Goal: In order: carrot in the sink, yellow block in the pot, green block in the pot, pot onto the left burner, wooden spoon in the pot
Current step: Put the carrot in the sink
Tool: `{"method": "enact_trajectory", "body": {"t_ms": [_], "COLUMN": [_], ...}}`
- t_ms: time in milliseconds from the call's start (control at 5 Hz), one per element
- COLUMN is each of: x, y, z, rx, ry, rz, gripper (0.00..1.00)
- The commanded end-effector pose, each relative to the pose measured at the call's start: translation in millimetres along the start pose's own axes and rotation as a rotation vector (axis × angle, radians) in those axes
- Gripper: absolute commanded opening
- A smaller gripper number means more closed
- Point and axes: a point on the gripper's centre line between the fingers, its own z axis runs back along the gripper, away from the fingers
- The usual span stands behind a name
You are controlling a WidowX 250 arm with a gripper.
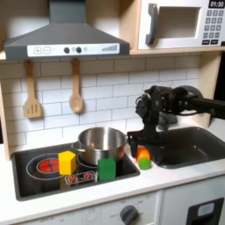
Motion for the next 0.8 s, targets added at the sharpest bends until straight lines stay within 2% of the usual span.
{"method": "enact_trajectory", "body": {"t_ms": [0,200,400,600], "x": [-7,-10,-10,-6], "y": [6.1,4.3,1.0,-1.7], "z": [-12.0,-13.4,-13.2,4.3], "rx": [0.047,0.049,0.043,0.066], "ry": [0.009,0.003,-0.008,-0.049], "rz": [0.107,0.14,0.164,0.16], "gripper": [1.0,1.0,0.0,0.0]}}
